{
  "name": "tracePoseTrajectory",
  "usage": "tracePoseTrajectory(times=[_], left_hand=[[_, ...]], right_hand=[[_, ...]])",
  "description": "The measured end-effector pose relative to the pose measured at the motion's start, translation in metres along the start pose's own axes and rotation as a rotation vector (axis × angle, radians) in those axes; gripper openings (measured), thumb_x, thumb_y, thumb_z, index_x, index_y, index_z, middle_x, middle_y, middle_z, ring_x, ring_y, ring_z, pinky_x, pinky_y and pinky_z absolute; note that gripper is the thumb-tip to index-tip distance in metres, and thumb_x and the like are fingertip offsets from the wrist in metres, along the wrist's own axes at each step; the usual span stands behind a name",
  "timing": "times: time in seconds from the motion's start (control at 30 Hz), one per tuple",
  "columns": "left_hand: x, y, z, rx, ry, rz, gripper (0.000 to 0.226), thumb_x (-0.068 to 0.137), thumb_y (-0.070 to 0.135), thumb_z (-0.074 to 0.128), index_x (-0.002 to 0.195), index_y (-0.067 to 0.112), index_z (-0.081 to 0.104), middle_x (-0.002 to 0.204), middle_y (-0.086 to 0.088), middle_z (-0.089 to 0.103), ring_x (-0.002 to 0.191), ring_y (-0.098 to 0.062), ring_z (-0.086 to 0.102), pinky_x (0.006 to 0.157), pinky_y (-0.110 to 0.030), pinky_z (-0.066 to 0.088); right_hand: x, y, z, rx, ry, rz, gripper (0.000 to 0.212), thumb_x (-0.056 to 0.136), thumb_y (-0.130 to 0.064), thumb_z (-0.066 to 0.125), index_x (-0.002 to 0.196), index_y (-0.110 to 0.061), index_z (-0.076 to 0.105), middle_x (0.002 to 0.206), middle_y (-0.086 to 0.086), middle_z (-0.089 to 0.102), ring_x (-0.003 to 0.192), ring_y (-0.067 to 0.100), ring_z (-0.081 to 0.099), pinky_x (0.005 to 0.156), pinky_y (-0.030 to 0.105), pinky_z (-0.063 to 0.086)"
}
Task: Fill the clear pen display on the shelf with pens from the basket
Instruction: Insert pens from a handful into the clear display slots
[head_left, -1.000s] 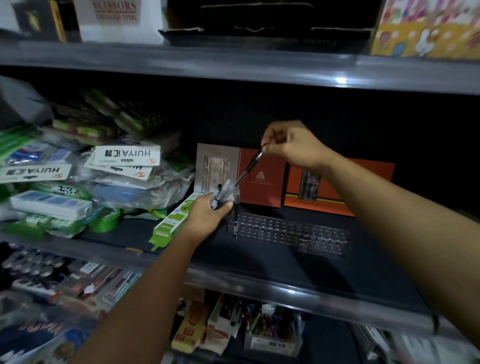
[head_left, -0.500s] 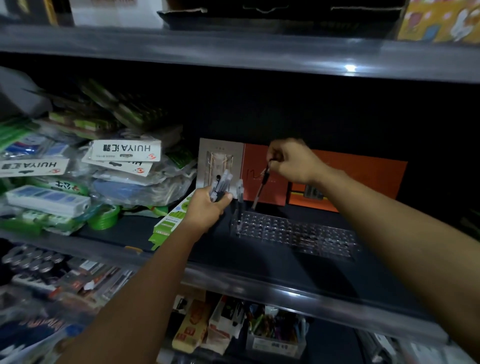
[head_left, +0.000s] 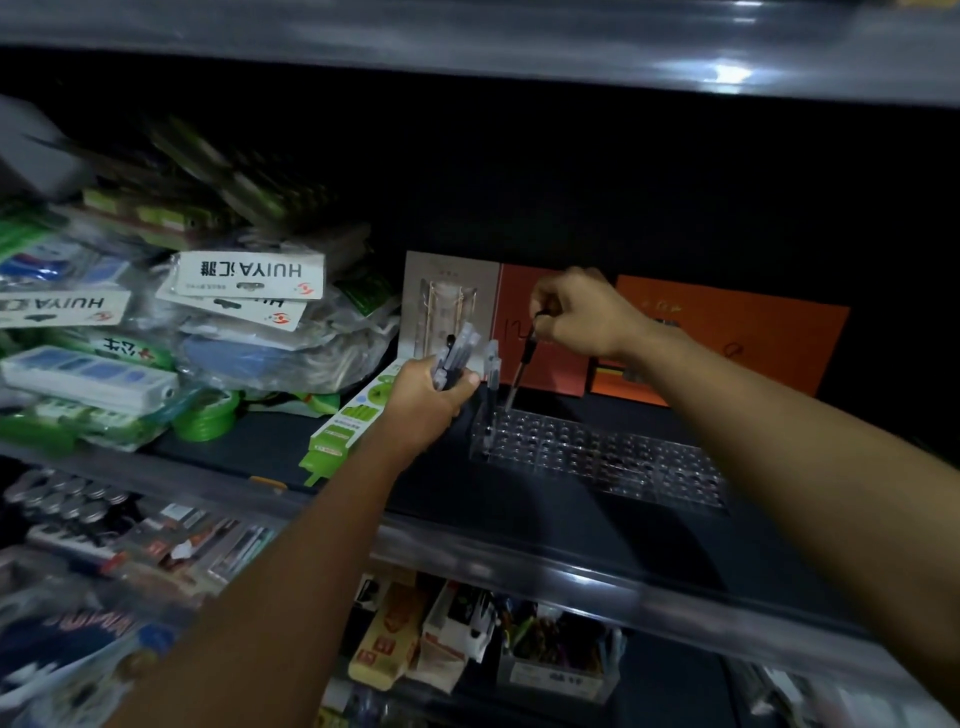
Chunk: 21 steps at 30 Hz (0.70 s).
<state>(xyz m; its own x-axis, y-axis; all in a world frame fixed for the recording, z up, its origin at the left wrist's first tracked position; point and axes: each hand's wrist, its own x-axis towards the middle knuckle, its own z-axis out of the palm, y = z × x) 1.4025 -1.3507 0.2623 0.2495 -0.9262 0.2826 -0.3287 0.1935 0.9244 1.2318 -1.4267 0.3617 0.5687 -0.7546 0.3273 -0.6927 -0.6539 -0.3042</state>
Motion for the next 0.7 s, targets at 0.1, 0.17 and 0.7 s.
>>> tracePoseTrajectory(times=[0.1, 0.17, 0.7], left_hand=[[0.0002, -0.0015, -0.0001, -0.023, -0.013, -0.017, 0.025, 0.09, 0.02, 0.061, 0.067, 0.023, 0.052, 0.054, -0.002, 0.045, 0.042, -0.01, 0.039, 0.047, -0.025, 0.034], [0.0003, -0.0033, 0.0005, -0.029, -0.012, -0.026, 0.026, 0.09, 0.019, 0.062, 0.066, 0.023, 0.052, 0.052, 0.0, 0.045, 0.039, -0.008, 0.038, 0.044, -0.024, 0.033], [0.0022, -0.0024, 0.0095, -0.024, 0.009, -0.033, 0.023, 0.089, 0.019, 0.063, 0.068, 0.022, 0.055, 0.052, 0.003, 0.048, 0.035, 0.0, 0.039, 0.039, -0.016, 0.035]], right_hand=[[0.0016, 0.002, -0.001, -0.007, -0.003, 0.003, 0.007, 0.081, -0.003, 0.063, 0.075, -0.007, 0.061, 0.066, 0.002, 0.055, 0.059, 0.011, 0.047, 0.05, 0.023, 0.037], [0.0023, 0.0038, -0.0012, -0.015, -0.005, 0.004, 0.008, 0.081, -0.004, 0.063, 0.075, -0.008, 0.061, 0.064, 0.0, 0.054, 0.056, 0.008, 0.046, 0.05, 0.022, 0.036], [-0.0031, 0.0093, -0.0056, 0.033, -0.036, 0.016, 0.006, 0.082, -0.004, 0.062, 0.078, -0.005, 0.064, 0.064, -0.004, 0.056, 0.057, 0.004, 0.048, 0.051, 0.02, 0.036]])
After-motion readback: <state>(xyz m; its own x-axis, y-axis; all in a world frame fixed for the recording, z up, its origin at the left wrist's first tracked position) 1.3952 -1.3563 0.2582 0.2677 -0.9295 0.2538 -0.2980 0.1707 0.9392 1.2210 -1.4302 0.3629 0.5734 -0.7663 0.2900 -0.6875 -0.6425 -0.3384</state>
